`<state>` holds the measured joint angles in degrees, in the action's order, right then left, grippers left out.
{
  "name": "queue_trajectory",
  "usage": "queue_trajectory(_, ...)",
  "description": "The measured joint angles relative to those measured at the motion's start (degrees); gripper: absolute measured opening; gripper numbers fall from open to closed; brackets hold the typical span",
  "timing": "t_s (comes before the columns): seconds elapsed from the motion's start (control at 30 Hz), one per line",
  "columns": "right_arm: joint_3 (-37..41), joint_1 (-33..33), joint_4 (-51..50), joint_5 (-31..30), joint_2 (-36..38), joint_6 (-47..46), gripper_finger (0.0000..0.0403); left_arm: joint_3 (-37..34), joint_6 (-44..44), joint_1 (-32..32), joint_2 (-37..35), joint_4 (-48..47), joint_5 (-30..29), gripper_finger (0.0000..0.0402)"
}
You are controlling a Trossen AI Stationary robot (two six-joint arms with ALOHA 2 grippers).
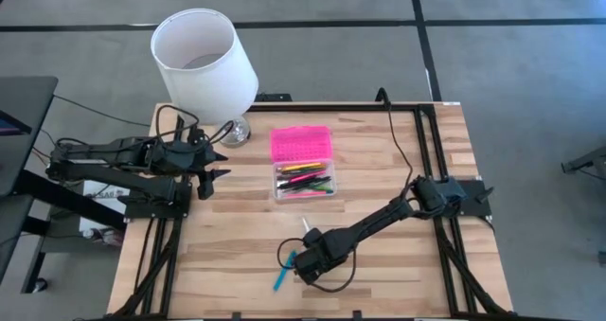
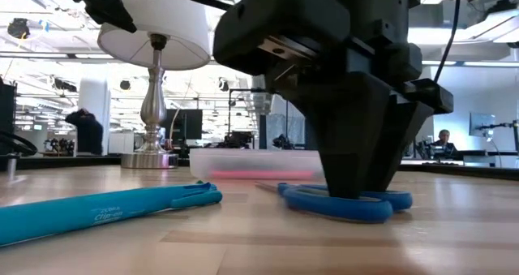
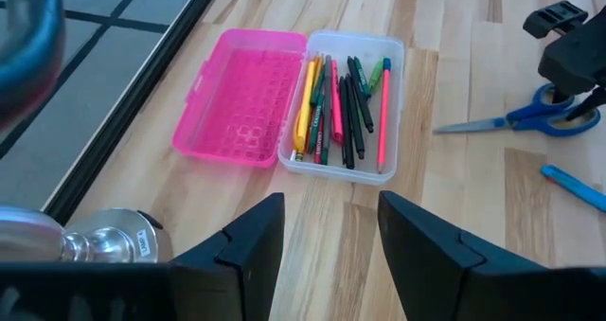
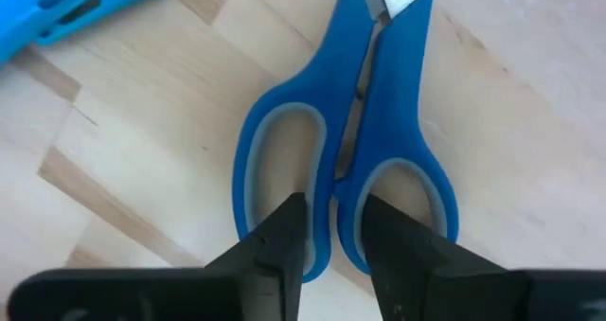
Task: Pick & place school supplies into a supply box
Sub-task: Put the scissors into the supply box
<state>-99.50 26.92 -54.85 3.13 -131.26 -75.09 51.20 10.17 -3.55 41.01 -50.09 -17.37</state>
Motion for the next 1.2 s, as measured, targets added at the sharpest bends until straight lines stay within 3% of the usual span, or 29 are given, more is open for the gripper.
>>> queue_trajectory(0.77, 0.0, 0.5, -10.6, 2.4, 0.0, -3.0, 0.0071, 0.0, 0.9, 0.0, 0.0, 0.0, 0.2, 0.0167)
queue_trajectory(1.2, -5.1, 0.5, -17.7, -3.3, -0.7, -2.2, 0.0068, 0.0, 1.0, 0.0, 0.0, 0.0, 0.2, 0.0167)
